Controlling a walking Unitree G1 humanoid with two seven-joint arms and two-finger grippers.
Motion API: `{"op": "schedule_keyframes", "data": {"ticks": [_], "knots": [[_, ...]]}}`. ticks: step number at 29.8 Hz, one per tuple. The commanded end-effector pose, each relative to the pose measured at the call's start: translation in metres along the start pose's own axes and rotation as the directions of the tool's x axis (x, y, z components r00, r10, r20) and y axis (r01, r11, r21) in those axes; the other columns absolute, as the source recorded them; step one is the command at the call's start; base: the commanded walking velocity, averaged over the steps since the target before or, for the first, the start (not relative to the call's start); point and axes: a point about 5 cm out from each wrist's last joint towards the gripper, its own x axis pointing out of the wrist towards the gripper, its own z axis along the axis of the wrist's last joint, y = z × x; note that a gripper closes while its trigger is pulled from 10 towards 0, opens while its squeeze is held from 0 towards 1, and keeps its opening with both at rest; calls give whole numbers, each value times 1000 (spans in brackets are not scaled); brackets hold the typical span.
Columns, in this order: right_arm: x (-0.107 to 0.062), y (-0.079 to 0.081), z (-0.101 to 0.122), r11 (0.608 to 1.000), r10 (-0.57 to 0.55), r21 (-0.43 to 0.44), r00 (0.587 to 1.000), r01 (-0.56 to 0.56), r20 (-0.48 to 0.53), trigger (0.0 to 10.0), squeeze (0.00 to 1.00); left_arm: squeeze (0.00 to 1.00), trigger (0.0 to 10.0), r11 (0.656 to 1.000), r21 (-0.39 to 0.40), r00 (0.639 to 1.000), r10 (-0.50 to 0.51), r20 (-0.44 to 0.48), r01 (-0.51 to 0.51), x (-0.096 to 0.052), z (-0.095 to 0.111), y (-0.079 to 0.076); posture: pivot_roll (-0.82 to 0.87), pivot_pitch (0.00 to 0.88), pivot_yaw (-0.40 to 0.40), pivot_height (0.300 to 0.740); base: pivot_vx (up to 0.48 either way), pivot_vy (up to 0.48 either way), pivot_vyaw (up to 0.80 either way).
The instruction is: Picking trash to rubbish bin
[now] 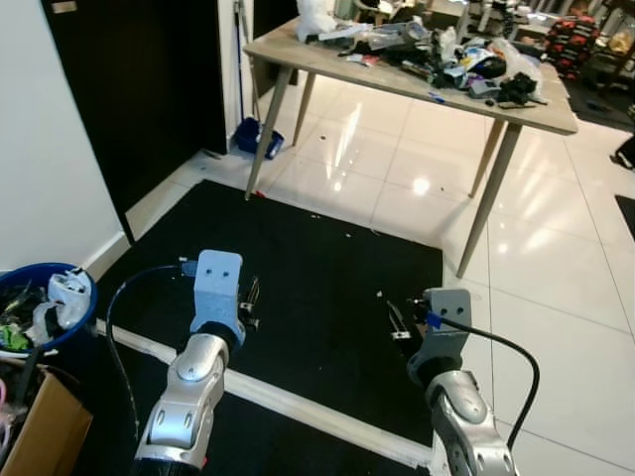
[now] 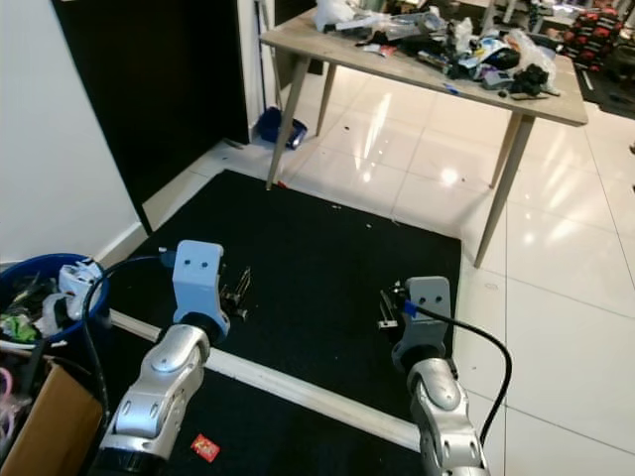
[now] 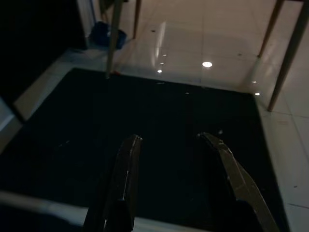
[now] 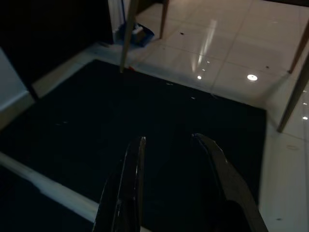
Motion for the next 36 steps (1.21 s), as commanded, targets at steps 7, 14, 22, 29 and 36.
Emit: {"op": "schedule_keyframes", "data": {"ticks": [7,14,22,29,36], "knots": [[0,3,1,1000,12,-8,1000,-12,8,10000,0,0,10000,1000,-11,1000,6,-14,-7,-2,-3,1,-29,124,-62,740,311,0,0],[0,3,1,1000,19,-11,1000,-19,6,10000,0,0,10000,1000,-15,1000,7,-13,-7,-3,-3,1,-27,125,-64,740,309,0,0],[-1,4,0,1000,16,-10,1000,-16,6,10000,0,0,10000,1000,-13,1000,7,-15,-7,-3,-4,1,-25,126,-66,740,309,0,0],[-1,3,1,1000,8,11,1000,-8,11,10000,0,0,10000,1000,-11,1000,2,-18,-2,-4,-4,0,-26,128,-65,740,310,0,0],[-1,3,0,1000,6,14,1000,-6,8,10000,0,0,10000,1000,-8,1000,-1,-18,0,-3,-4,-1,-27,123,-61,740,309,0,-430]]}}
